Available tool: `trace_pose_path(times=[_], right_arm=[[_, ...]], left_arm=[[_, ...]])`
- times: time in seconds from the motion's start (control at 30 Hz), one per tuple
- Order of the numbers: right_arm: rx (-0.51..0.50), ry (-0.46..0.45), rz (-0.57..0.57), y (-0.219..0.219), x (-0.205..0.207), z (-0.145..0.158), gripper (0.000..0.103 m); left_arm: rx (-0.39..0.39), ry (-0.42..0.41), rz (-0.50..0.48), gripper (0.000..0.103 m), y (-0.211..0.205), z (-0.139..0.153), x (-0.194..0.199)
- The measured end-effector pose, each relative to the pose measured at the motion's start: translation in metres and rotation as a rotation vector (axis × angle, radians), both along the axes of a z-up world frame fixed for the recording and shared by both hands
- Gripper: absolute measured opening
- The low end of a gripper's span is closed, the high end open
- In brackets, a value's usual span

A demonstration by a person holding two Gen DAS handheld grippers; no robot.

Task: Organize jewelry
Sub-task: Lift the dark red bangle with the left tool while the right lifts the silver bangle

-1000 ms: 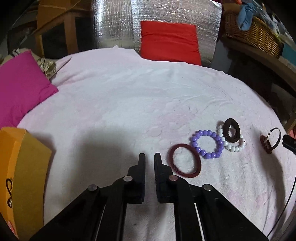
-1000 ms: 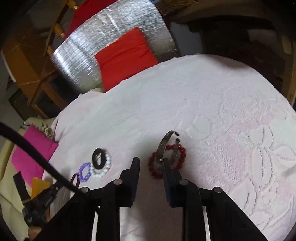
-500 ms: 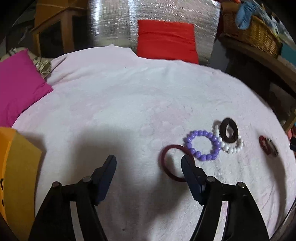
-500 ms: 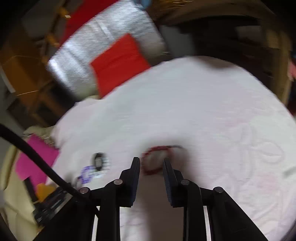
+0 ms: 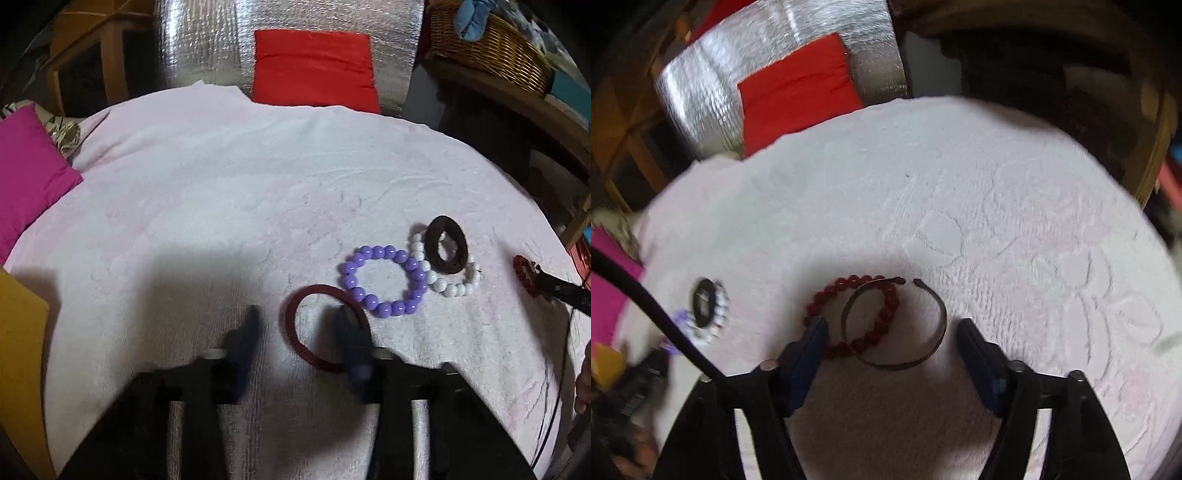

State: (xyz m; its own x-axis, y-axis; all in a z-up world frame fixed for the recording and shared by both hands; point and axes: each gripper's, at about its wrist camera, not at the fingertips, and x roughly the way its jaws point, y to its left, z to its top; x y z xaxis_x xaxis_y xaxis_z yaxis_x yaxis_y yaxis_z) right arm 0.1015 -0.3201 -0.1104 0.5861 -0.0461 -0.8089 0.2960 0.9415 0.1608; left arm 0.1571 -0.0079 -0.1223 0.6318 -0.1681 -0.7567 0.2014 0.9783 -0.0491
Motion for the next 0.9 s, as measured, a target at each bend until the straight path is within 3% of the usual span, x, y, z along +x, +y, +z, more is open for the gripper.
trace_pose_path(times=[0.1, 0.33, 0.53, 0.57, 0.63, 0.67, 0.8, 0.9], right_arm=[[-0.032, 0.0, 0.002, 0.003, 0.001, 0.0, 0.063], [0.039, -0.032, 0.017, -0.002, -0.014, 0.019, 0.063], [0.234, -0.11, 0.079, 0.003, -0.032, 0.041, 0.063], [0.254, -0.116, 0.09, 0.007, -0.034, 0.043, 0.063], [0.27, -0.12, 0.114, 0.017, -0.037, 0.044, 0.063], [0.263, -0.116, 0.123, 0.022, -0.038, 0.044, 0.063], [0.241, -0.09, 0.156, 0.038, -0.035, 0.035, 0.063], [0.242, -0.067, 0.166, 0.044, -0.034, 0.028, 0.063]], left_arm=[[-0.025, 0.004, -0.014, 0.01, 0.001, 0.002, -0.001], [-0.072, -0.031, -0.01, 0.008, 0.018, 0.018, -0.011], [-0.104, -0.033, -0.026, 0.009, 0.029, 0.022, -0.019], [-0.105, -0.027, -0.036, 0.014, 0.029, 0.021, -0.019], [-0.099, -0.004, -0.057, 0.046, 0.023, 0.017, -0.018], [-0.093, 0.01, -0.066, 0.07, 0.018, 0.015, -0.018], [-0.061, 0.015, -0.117, 0.071, -0.001, 0.011, -0.02], [-0.013, 0.042, -0.082, 0.069, -0.004, 0.001, -0.012]])
